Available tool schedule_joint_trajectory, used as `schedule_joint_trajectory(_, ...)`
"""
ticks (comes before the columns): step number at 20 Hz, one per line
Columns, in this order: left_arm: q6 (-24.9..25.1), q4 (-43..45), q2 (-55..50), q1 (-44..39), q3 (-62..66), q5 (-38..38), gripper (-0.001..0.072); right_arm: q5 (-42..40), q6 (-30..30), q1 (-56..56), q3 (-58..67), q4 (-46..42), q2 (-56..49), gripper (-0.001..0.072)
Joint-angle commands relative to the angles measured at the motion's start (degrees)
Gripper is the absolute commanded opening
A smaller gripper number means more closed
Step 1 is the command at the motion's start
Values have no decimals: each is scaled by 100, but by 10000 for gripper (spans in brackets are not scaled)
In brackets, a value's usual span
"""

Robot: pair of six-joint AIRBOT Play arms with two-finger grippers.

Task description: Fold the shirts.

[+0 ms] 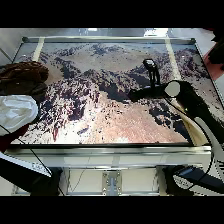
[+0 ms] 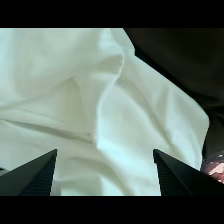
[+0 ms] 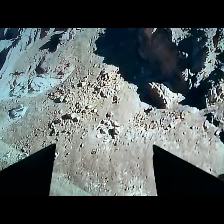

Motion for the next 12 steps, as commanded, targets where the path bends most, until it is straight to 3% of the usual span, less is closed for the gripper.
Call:
schedule_joint_trajectory(1,-153,-1189,-448,476,-2,120,717,-216,317,4,0,-31,-2,679)
schedule_joint_trajectory(7,-83,-1281,-1084,363,0,861,704,-422,649,4,0,-24,-2,678)
schedule_joint_trajectory(8,-76,-1478,-1091,348,0,1093,568,-424,649,4,0,-24,-2,679)
schedule_joint_trajectory(9,-22,-1770,-1091,350,20,1231,161,-428,649,4,0,-26,-2,679)
schedule_joint_trajectory(10,271,-2262,-1088,350,68,1279,8,-431,649,2,2,-28,-2,678)
schedule_joint_trajectory(12,1075,-3722,-1084,350,216,1169,8,-476,649,2,2,-46,-2,678)
